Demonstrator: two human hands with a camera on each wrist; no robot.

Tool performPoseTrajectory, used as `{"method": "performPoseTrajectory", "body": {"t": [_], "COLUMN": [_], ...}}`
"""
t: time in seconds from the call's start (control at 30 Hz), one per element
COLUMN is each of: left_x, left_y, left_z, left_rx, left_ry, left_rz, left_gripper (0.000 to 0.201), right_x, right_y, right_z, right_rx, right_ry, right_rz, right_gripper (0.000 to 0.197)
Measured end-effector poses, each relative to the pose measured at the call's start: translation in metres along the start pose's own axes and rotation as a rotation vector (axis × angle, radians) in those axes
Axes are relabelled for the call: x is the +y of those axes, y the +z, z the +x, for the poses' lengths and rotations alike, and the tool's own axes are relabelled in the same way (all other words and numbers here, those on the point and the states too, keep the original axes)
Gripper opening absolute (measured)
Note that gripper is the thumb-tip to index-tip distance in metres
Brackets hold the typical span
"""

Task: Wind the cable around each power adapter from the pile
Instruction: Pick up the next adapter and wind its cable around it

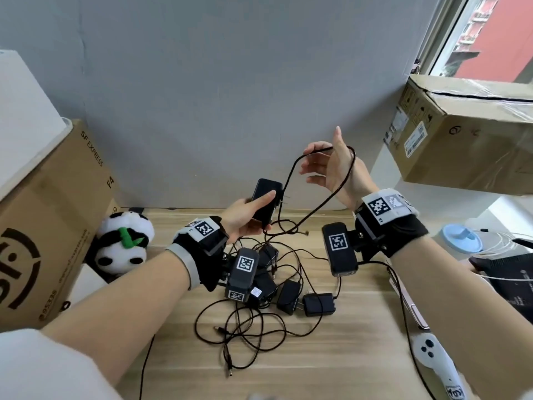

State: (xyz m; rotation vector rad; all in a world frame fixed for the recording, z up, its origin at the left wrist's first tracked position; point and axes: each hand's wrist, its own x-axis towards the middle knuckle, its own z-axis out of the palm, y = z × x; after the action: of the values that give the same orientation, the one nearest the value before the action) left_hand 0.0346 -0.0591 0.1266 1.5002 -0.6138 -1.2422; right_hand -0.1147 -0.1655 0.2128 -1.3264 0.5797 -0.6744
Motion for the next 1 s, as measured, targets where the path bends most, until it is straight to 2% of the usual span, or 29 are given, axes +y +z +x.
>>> {"method": "performPoseTrajectory", "body": {"t": [0.2, 0.3, 0.43, 0.6, 0.83, 1.0], "left_x": [-0.015, -0.024, -0.029, -0.024, -0.011, -0.003], "left_y": [-0.001, -0.007, -0.019, -0.017, 0.000, 0.010], "left_z": [0.002, 0.004, 0.006, 0.008, 0.011, 0.010], "left_rx": [-0.155, -0.091, 0.029, -0.004, 0.011, 0.004], "left_ry": [-0.086, -0.106, -0.131, -0.080, 0.006, 0.028], "left_rz": [-0.002, -0.040, -0.164, -0.125, -0.204, -0.260], "left_gripper": [0.036, 0.033, 0.035, 0.039, 0.037, 0.035], "right_x": [-0.001, 0.001, 0.006, 0.000, -0.022, -0.027], "right_y": [-0.004, -0.014, -0.023, -0.021, -0.010, -0.009], "right_z": [0.004, 0.008, 0.009, 0.007, -0.001, -0.002], "right_rx": [0.037, 0.135, 0.259, 0.162, 0.005, -0.018], "right_ry": [-0.095, -0.210, -0.308, -0.298, -0.355, -0.387], "right_rz": [0.062, 0.123, 0.019, 0.032, 0.082, -0.024], "right_gripper": [0.047, 0.036, 0.021, 0.026, 0.037, 0.029]}}
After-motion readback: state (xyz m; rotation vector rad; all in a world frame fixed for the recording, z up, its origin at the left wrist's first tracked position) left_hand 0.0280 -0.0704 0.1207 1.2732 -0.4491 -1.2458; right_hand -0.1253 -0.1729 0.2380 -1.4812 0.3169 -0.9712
